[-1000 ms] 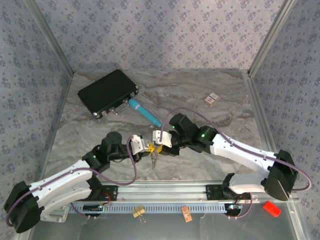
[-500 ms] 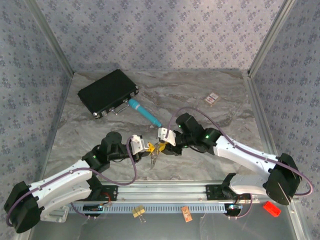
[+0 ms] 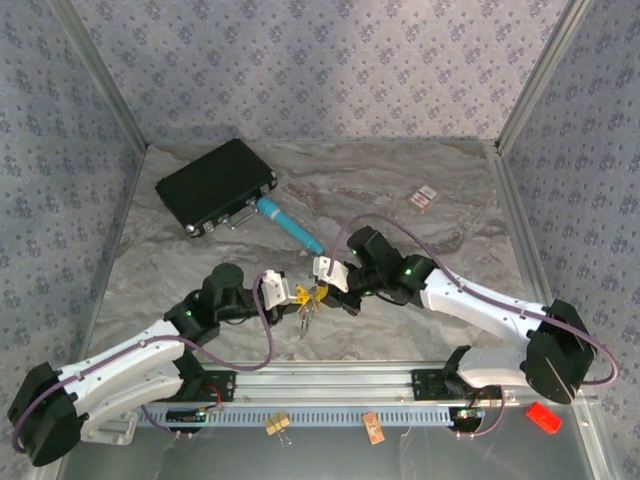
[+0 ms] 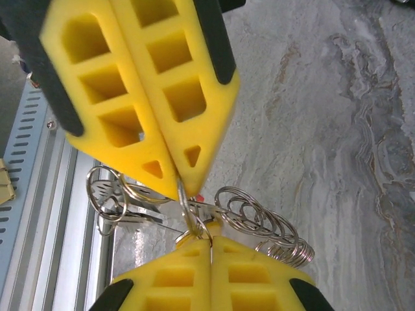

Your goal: Put the keys on the keyring

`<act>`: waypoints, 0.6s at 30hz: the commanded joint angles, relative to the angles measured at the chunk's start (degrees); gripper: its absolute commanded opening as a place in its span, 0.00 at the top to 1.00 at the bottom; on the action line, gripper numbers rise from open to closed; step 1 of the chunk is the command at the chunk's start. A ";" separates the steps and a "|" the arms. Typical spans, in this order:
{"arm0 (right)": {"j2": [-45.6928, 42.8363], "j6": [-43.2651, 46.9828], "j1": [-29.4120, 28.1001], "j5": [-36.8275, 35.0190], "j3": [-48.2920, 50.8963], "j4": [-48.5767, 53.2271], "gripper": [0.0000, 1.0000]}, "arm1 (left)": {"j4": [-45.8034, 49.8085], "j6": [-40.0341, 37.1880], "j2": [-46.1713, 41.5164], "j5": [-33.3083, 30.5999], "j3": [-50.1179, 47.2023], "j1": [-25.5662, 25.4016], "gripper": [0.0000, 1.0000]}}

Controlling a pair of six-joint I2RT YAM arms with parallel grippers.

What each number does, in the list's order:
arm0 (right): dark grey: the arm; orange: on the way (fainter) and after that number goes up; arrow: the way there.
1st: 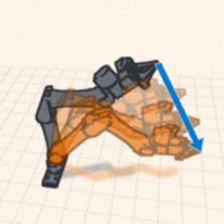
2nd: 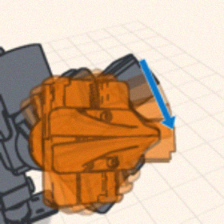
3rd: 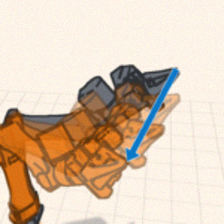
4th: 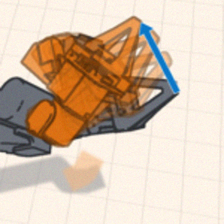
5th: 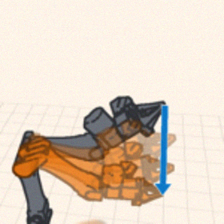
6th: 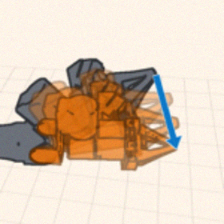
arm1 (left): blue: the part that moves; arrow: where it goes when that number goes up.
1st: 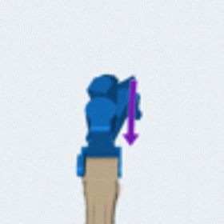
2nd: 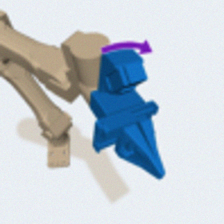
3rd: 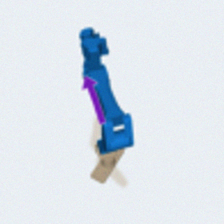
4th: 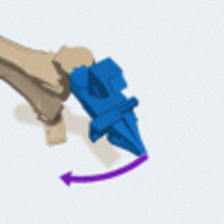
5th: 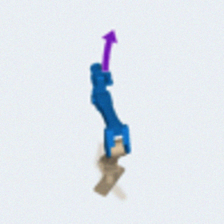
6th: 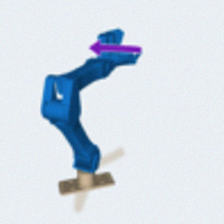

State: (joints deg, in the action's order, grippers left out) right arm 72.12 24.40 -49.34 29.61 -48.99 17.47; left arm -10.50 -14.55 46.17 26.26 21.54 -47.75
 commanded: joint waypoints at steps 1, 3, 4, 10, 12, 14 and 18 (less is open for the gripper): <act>0.96 -0.32 0.41 1.86 -1.03 0.44 1.00 | -4.34 -0.84 -1.23 1.68 0.44 -0.16 1.00; 1.09 -0.38 0.52 1.85 -0.84 0.39 1.00 | -4.43 -0.92 -1.18 1.69 0.44 -0.16 1.00; 1.05 -0.49 0.52 1.69 -0.81 0.37 1.00 | -4.52 -0.92 -1.16 1.64 0.44 -0.20 1.00; -2.06 -2.05 1.17 -0.18 1.33 -2.34 0.76 | -4.47 -1.02 -1.01 0.96 0.19 -0.16 1.00; -3.56 -2.28 1.36 -0.60 2.77 -3.09 0.74 | -4.99 -0.77 -1.03 0.90 -0.14 -0.22 1.00; -4.67 -2.90 1.41 -0.80 4.04 -4.06 0.72 | -5.63 -0.35 -0.99 0.81 -0.47 -0.17 1.00; -4.90 -4.84 0.70 0.31 5.20 -6.53 0.70 | -6.70 0.24 -0.86 0.65 -0.88 -0.15 1.00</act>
State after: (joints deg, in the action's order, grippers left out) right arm 67.83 21.80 -48.29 29.23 -44.73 13.58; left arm -12.71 -14.50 46.17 26.30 21.17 -47.75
